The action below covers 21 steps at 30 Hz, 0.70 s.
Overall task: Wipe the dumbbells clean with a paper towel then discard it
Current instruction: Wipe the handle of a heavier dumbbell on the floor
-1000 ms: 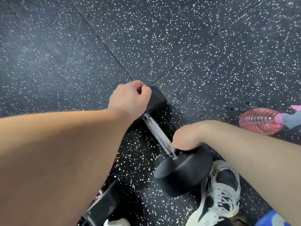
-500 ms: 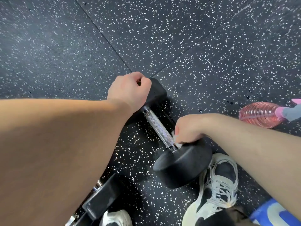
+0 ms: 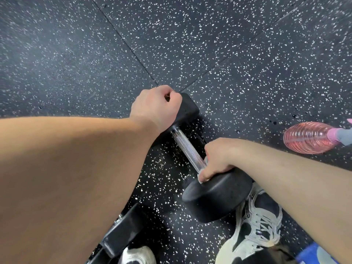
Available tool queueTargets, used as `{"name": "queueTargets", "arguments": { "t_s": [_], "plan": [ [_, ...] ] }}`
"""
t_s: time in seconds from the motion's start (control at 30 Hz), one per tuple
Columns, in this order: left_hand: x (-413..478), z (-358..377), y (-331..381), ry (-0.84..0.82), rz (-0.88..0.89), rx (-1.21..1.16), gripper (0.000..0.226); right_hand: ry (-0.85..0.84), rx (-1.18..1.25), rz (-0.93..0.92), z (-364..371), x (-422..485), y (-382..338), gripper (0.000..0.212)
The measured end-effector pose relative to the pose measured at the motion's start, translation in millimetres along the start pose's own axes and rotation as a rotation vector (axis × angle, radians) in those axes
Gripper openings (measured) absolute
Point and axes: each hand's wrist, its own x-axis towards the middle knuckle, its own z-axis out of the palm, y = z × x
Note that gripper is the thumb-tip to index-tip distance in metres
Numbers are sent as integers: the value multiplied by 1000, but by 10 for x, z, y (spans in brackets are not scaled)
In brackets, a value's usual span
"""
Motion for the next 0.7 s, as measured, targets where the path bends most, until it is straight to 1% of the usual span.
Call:
{"name": "queueTargets", "arguments": {
  "t_s": [0.07,0.17,0.2,0.27,0.33,0.4,0.5,0.63,0.7],
  "plan": [
    [5,5,-7,-1,4,-1,32,21,-1,10,47,6,-48,67],
    [7,4,-3,-2,6,-5,33,68,55,30,169,47,-175,51],
    [8,3,0,-4,2,-7,32,80,76,57,196,64,-216,51],
    [3,0,-2,-6,-1,-10,30,86,87,104,214,94,-266,57],
    [-6,1,-10,-3,0,-10,29,57,81,102,202,105,-271,61],
    [-8,2,-11,4,-6,-10,30,5,64,46,157,107,-234,63],
    [-8,3,-6,1,-5,-15,30,-65,11,-35,57,97,-143,73],
    [9,1,-9,-2,-2,-20,31,-88,16,-84,-9,114,-20,77],
    [10,1,-9,-4,-5,-21,31,-63,50,-100,3,128,29,83]
  ]
}}
